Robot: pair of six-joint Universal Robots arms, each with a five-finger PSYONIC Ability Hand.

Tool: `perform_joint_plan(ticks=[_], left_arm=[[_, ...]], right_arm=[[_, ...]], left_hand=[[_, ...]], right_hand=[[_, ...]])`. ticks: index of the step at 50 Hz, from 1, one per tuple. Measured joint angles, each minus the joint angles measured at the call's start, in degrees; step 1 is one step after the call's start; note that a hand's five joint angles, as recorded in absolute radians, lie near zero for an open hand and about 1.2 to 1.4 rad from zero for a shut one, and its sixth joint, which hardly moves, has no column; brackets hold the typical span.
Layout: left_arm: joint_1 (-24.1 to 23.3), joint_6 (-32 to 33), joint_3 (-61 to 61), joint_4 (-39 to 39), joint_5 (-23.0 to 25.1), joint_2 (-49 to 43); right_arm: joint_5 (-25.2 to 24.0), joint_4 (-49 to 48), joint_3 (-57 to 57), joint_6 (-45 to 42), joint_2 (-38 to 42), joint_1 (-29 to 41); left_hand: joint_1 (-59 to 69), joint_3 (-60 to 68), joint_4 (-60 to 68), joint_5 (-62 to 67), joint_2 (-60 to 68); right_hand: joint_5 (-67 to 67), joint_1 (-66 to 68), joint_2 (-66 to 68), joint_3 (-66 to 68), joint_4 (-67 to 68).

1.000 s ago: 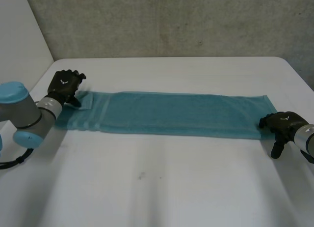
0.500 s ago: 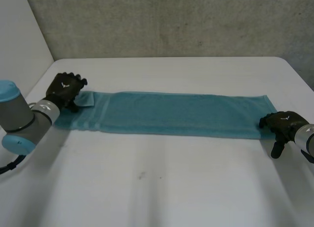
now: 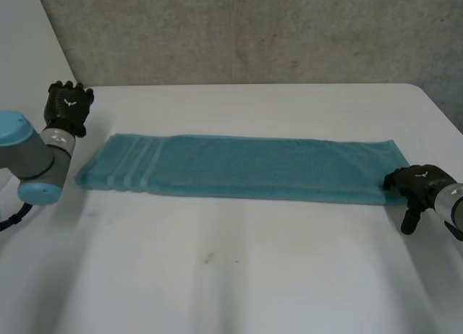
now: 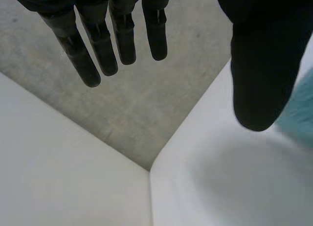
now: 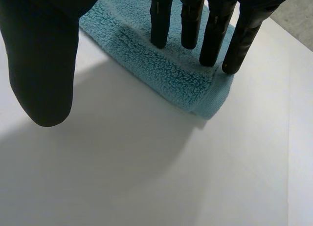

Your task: Fold the laundry

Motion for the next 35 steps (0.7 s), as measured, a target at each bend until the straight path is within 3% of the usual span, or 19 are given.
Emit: perform_joint_plan(ticks=[5, 16, 28, 30, 35], left_arm=[[-1.6, -0.2, -14.3, 0.8, 4.7, 9.6], [-4.4, -1.7, -33.2, 0.7, 6.7, 23.0], [-6.8, -11.2, -40.2, 0.2, 6.2, 29.7], [-7.3, -12.6, -40.7, 0.2, 6.2, 30.4], [-7.7, -13.9, -41.1, 0.3, 6.2, 31.1]], right_arm=[[-0.5, 0.0, 0.0, 0.1, -0.6, 0.0], [-2.1, -0.5, -0.6, 0.4, -1.1, -0.5], [-3.5, -3.4, -2.9, 0.6, 1.0, -0.8], [-3.5, -4.1, -3.4, 0.7, 1.6, -0.8], [-3.3, -4.8, -5.1, 0.8, 3.2, -0.8]], left_hand=[[0.0, 0.0, 0.0, 0.0, 0.0], [0.0, 0.0, 0.0, 0.0, 0.0], [0.0, 0.0, 0.0, 0.0, 0.0], [0.0, 0.0, 0.0, 0.0, 0.0], [0.0, 0.0, 0.0, 0.0, 0.0]], right_hand=[[0.1, 0.1, 0.0, 0.1, 0.1], [1.6, 1.3, 0.0, 2.0, 1.7], [6.1, 5.5, 0.0, 7.1, 7.0], [15.3, 14.1, 0.0, 17.2, 16.5], [26.1, 22.8, 0.0, 27.6, 27.5]])
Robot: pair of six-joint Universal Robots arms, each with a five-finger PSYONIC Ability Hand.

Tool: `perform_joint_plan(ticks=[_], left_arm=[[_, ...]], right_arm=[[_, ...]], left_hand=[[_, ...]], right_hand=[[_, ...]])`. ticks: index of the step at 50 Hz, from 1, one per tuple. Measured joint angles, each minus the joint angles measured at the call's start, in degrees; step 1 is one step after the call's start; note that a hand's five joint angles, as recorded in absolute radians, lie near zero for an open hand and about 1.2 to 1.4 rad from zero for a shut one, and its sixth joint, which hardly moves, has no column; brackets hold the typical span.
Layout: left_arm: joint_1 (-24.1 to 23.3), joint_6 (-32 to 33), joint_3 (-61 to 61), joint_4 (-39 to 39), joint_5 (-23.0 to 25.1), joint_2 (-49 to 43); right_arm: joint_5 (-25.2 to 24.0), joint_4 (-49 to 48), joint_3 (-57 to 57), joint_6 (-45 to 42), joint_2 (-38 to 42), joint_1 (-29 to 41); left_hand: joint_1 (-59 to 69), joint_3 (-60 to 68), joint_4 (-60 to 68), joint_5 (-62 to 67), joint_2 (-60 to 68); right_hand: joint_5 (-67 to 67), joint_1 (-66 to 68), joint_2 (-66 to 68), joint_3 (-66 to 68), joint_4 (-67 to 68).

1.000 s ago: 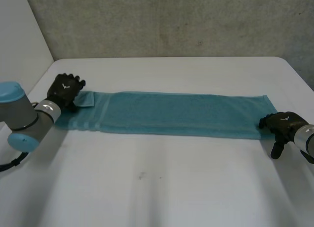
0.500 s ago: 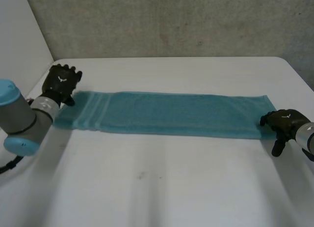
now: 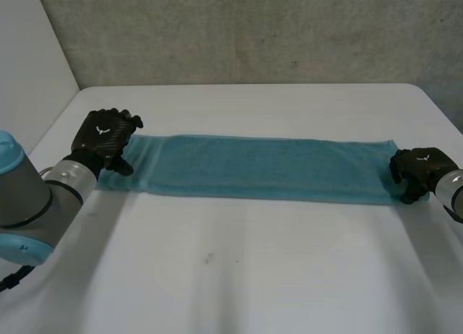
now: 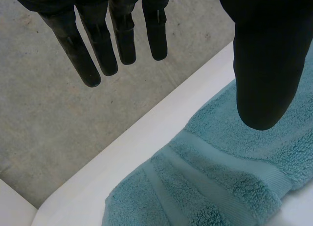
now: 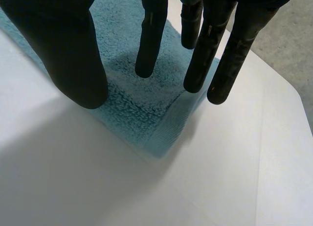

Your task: Fold the laundry

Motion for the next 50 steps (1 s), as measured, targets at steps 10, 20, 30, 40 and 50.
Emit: perform_joint_plan(ticks=[10, 20, 30, 40, 50], left_arm=[[0.2, 0.2, 0.1, 0.2, 0.1, -0.1], [0.4, 0.2, -0.1, 0.1, -0.3, 0.0], [0.5, 0.2, -0.3, 0.0, -1.3, 1.0], [1.3, 0.1, -2.3, -0.1, -1.5, 4.5], [2.7, 0.1, -3.9, -0.2, -1.8, 7.8]], right_arm=[[0.6, 0.4, -1.8, -0.3, 2.1, -0.1], [1.2, 0.2, -2.0, -0.4, 2.2, -1.7], [6.1, 0.0, -4.8, -0.6, 1.9, -7.1], [10.3, 0.6, -14.3, -4.3, 2.0, -11.5], [10.0, 0.4, -20.8, -1.2, 1.3, 4.0]], left_hand=[[0.0, 0.0, 0.0, 0.0, 0.0], [0.0, 0.0, 0.0, 0.0, 0.0], [0.0, 0.0, 0.0, 0.0, 0.0], [0.0, 0.0, 0.0, 0.0, 0.0], [0.0, 0.0, 0.0, 0.0, 0.0]], right_hand=[[-3.8, -4.4, 0.0, -6.4, -6.3], [19.3, 14.2, 0.0, 19.6, 20.0], [20.3, 14.2, 0.0, 21.1, 21.6], [20.8, 14.2, 0.0, 21.1, 21.6], [21.4, 15.0, 0.0, 21.4, 21.9]])
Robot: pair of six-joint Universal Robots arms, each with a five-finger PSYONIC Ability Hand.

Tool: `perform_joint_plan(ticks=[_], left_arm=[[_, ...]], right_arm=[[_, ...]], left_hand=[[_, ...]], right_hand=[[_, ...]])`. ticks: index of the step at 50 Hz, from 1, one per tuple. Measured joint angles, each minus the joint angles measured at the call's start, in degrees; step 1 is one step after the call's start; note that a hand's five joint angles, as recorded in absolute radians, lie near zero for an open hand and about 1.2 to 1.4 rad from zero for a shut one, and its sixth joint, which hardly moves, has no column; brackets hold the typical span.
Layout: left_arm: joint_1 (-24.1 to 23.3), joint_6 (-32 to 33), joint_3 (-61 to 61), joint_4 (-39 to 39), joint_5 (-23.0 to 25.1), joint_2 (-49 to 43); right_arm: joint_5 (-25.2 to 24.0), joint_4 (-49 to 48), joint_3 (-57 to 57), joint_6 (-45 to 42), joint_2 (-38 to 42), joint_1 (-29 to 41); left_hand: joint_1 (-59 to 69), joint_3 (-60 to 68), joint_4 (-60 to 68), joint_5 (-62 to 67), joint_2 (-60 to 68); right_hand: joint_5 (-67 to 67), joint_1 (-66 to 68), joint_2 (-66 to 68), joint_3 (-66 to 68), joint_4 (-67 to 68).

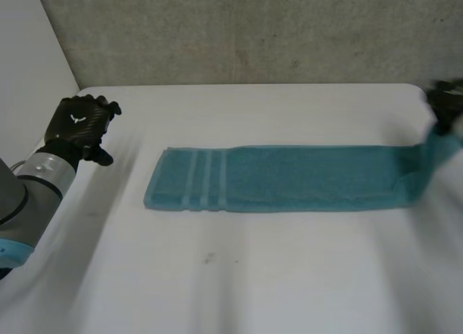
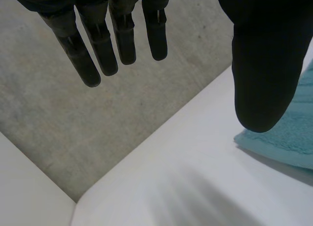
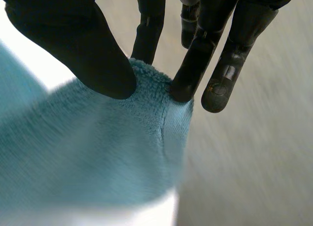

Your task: Fold the laundry

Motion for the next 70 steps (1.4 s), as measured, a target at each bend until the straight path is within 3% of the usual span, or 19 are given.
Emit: perform_joint_plan(ticks=[8, 12, 17, 24, 26, 28, 29, 30, 32, 34, 36, 41, 49, 53, 59, 60, 61, 70], left_arm=[[0.6, -0.2, -1.2, 0.0, 0.0, 3.5], [1.2, -0.3, -2.1, 0.0, 0.0, 5.2], [2.0, -0.3, -3.1, 0.0, 0.0, 6.0], [3.1, -0.4, -4.3, 0.0, 0.1, 6.0], [3.2, -0.4, -4.5, 0.0, 0.2, 5.9], [3.1, -0.4, -4.5, 0.1, 0.2, 5.8], [3.1, -0.4, -4.5, 0.1, 0.3, 5.8], [3.0, -0.4, -4.5, 0.1, 0.3, 5.7], [2.7, -0.4, -4.3, 0.1, 0.4, 5.5], [2.7, -0.4, -4.3, 0.1, 0.4, 5.5], [0.8, -0.5, -3.2, 0.5, 0.6, 4.6], [-3.7, -0.9, -0.5, 0.7, 0.6, 1.7], [-12.5, -3.3, 6.6, 0.3, 0.2, -7.2], [-14.5, -4.0, 9.6, -0.6, -0.3, -10.8], [-15.3, -4.9, 12.2, -2.7, -2.1, -13.2], [-15.3, -5.1, 12.4, -3.2, -2.7, -13.2], [-15.1, -5.3, 12.4, -3.5, -3.2, -12.9], [-12.8, -6.1, 8.9, -4.4, -6.3, -7.3]], right_arm=[[-1.7, -0.9, -7.7, 2.7, 1.3, 22.4], [-4.9, -3.5, -12.3, 2.8, 6.5, 33.9], [-7.6, -6.3, -15.6, 2.8, 13.1, 42.2], [-8.2, -7.2, -18.7, 2.7, 20.6, 48.4], [-7.9, -6.8, -19.1, 2.7, 21.6, 48.9], [-7.1, -6.2, -19.4, 2.7, 22.3, 49.2], [-6.7, -5.9, -19.5, 2.7, 22.5, 49.2], [-5.9, -5.3, -19.6, 2.7, 22.7, 49.2], [-4.7, -4.7, -19.5, 2.8, 22.3, 49.0], [-4.7, -4.7, -19.5, 2.8, 22.3, 49.0], [0.7, -2.5, -16.8, 4.5, 17.4, 47.2], [4.1, -0.3, -9.5, 10.0, 8.7, 41.8], [3.3, 1.1, 8.8, 18.1, -2.0, 30.0], [2.1, 0.7, 15.4, 18.6, -3.4, 25.8], [-0.4, -2.1, 23.6, 18.2, -3.4, 20.4], [-0.7, -3.2, 24.4, 18.0, -3.2, 19.7], [-0.8, -4.0, 24.8, 17.8, -3.0, 19.2], [0.2, -7.9, 20.6, 12.7, -3.0, 18.4]], left_hand=[[0.0, 0.0, 0.0, 0.0, 0.0], [0.0, 0.0, 0.0, 0.0, 0.0], [0.0, 0.0, 0.0, 0.0, 0.0], [0.0, 0.0, 0.0, 0.0, 0.0], [0.0, 0.0, 0.0, 0.0, 0.0], [0.0, 0.0, 0.0, -0.1, 0.0], [-0.1, -0.1, -0.1, -0.1, -0.1], [-0.2, -0.1, -0.1, -0.2, -0.1], [-0.2, -0.2, -0.3, -0.4, -0.2], [-0.2, -0.2, -0.3, -0.4, -0.2], [-0.3, -0.6, -1.2, -1.7, -0.7], [-0.3, -0.6, -1.4, -1.7, -0.7], [-0.3, -0.6, -1.4, -1.7, -0.7], [-0.3, -0.6, -1.4, -1.7, -0.7], [-0.3, -0.6, -1.4, -1.7, -0.7], [-0.3, -0.6, -1.4, -1.7, -0.7], [-0.3, -0.6, -1.4, -1.7, -0.7], [-0.3, -0.6, -1.4, -1.7, -0.7]], right_hand=[[0.0, 0.0, 0.0, 0.4, 0.0], [0.0, 0.0, 0.0, 0.4, 0.0], [0.0, 0.0, 0.0, 0.4, 0.0], [-0.1, -0.1, 0.6, 0.2, -0.1], [-7.3, -6.8, 14.4, -9.4, -8.6], [-23.9, -22.2, 10.2, -25.4, -25.9], [-26.1, -23.7, 9.3, -28.7, -28.2], [-39.8, -32.2, 5.3, -41.4, -41.9], [-46.6, -37.1, 1.2, -48.2, -48.4], [-46.6, -37.1, 1.2, -48.2, -48.4], [-51.9, -41.2, -3.2, -53.7, -53.5], [-51.9, -41.2, -3.2, -53.7, -53.5], [-51.6, -41.0, -2.8, -53.3, -53.3], [-48.8, -39.7, -0.4, -50.6, -51.1], [-27.1, -20.5, 22.8, -27.6, -28.1], [-12.5, -10.0, 38.8, -12.5, -13.0], [-5.4, -6.7, 44.8, -5.6, -6.1], [-0.5, -2.0, 48.5, -0.2, 0.0]])
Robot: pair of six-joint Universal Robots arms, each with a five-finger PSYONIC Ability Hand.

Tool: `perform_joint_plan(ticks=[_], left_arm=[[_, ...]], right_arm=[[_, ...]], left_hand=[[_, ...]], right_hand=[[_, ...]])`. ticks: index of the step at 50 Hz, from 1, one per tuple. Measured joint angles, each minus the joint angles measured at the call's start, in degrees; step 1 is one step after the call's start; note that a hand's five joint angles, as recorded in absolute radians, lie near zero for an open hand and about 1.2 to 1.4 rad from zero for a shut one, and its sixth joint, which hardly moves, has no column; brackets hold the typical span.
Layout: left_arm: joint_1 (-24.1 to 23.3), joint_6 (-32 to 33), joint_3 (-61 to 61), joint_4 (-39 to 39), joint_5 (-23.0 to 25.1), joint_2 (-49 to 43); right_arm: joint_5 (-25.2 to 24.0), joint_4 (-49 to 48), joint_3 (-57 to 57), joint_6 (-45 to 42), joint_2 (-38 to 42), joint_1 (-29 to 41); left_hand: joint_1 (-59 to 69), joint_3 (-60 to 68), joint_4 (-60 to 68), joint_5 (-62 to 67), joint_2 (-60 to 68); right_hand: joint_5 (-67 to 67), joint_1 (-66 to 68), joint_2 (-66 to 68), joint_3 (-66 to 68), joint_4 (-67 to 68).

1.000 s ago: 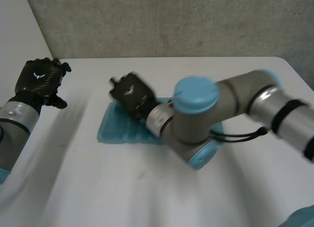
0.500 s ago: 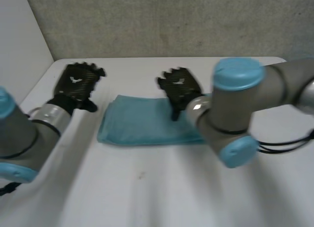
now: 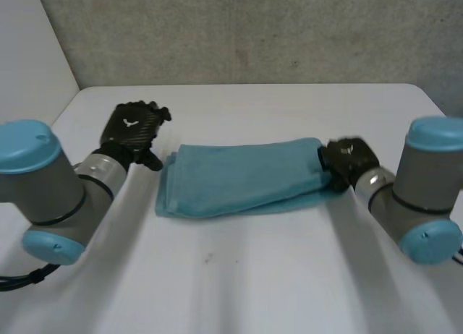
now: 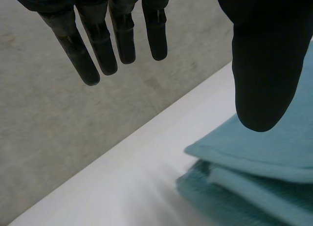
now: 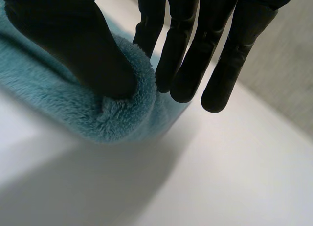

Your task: Fold the laundry

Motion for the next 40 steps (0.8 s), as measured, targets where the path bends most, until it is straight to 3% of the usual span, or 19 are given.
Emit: perform_joint_plan(ticks=[7, 12, 19, 21, 22, 23, 27, 35, 38, 40], left_arm=[[3.1, 0.0, -5.2, -0.1, -1.0, 6.3], [5.0, 0.0, -8.1, 0.0, -2.5, 11.0], [6.3, 0.0, -9.0, -0.7, -5.0, 13.8], [6.5, 0.0, -8.8, -1.3, -5.2, 13.8], [6.7, -0.1, -8.2, -2.2, -5.3, 13.7], [6.8, -0.2, -7.8, -2.6, -5.3, 13.7], [7.0, -1.2, -5.7, -5.0, -5.2, 13.0], [4.7, -7.5, 0.5, -8.7, -4.9, 9.5], [-0.8, -12.8, 6.7, -11.4, -4.8, 4.1], [-2.0, -13.7, 8.0, -12.1, -4.8, 2.8]], right_arm=[[2.2, 2.1, -14.4, -4.8, 1.5, 9.7], [1.7, 5.8, -27.2, -7.8, 9.3, 22.4], [-1.1, 8.1, -34.9, -13.6, 19.8, 32.4], [-1.2, 8.1, -35.2, -14.0, 20.6, 32.9], [-0.9, 7.8, -35.7, -14.4, 21.6, 33.5], [-0.6, 7.6, -35.7, -14.2, 21.6, 33.5], [1.7, 6.6, -35.2, -11.0, 19.1, 32.5], [3.7, 5.9, -30.2, 4.7, 8.7, 25.6], [1.0, 8.9, -27.6, 14.0, 5.3, 21.4], [0.4, 9.9, -27.4, 15.4, 5.4, 20.5]], left_hand=[[-0.9, -0.8, -0.7, -0.8, -0.7], [-2.9, -2.9, -2.5, -2.7, -2.5], [-7.8, -7.9, -7.3, -7.8, -7.6], [-7.8, -8.0, -7.3, -7.8, -7.7], [-7.8, -8.0, -7.3, -7.9, -7.8], [-7.8, -8.0, -7.3, -7.9, -7.8], [-7.8, -8.0, -7.3, -8.2, -7.9], [-7.8, -8.0, -7.3, -8.2, -7.9], [-7.8, -8.0, -7.3, -8.2, -7.9], [-7.8, -8.0, -7.3, -8.2, -7.9]], right_hand=[[0.4, 0.5, 0.0, 0.0, 0.0], [0.5, 0.5, 0.0, 0.0, 0.0], [-2.2, -1.7, -2.7, -3.3, -3.6], [-6.0, -4.9, -6.9, -7.5, -7.9], [-24.7, -21.6, -28.0, -28.1, -27.3], [-33.6, -28.2, -36.8, -35.9, -36.3], [-49.1, -37.7, -49.5, -50.7, -51.3], [-52.2, -40.1, -53.0, -54.5, -54.3], [-52.2, -40.1, -53.0, -54.5, -54.3], [-52.2, -40.1, -53.0, -54.5, -54.3]])
